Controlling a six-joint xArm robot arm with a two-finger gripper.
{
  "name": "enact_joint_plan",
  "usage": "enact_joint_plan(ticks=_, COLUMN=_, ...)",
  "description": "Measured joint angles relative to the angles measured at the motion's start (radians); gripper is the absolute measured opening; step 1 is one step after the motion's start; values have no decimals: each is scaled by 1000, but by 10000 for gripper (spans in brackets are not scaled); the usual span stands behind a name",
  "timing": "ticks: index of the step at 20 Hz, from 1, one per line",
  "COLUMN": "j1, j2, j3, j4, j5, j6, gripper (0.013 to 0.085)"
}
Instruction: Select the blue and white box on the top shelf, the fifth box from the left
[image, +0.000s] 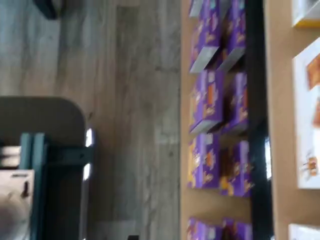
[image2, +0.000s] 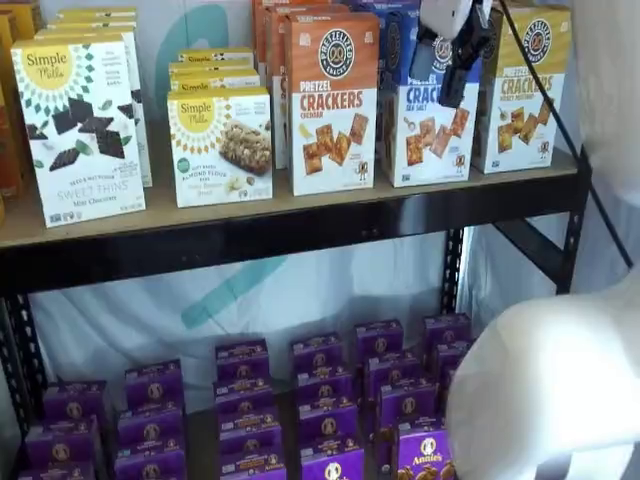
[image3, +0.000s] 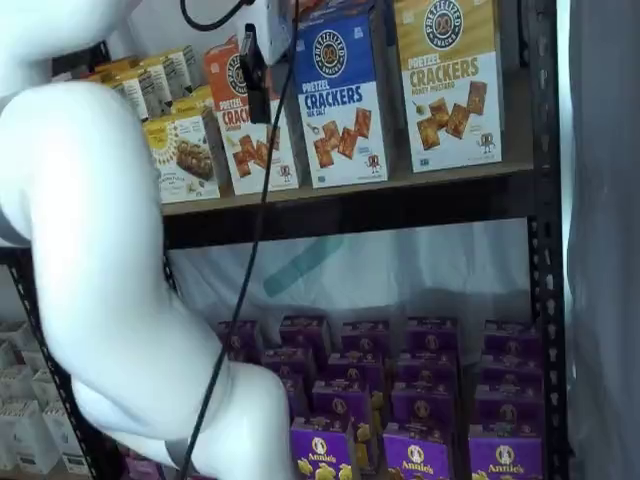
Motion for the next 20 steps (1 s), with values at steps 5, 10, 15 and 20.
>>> enact_joint_plan(ticks=5, j1=-54, j2=-1, j3=-16, j4=98, j5=-29, j6=-15, gripper=850)
enact_joint_plan(ticks=10, j1=-89, j2=5, j3=-40, j4=177, j5=-39, j6=-14, gripper=850)
enact_joint_plan(ticks=15, j1=-107, j2=7, j3=-49, j4=236, j5=-59, j6=-4, gripper=850)
enact_joint_plan(ticks=20, j1=-116, j2=1, j3=-39, j4=278, j5=-106, j6=2, gripper=850)
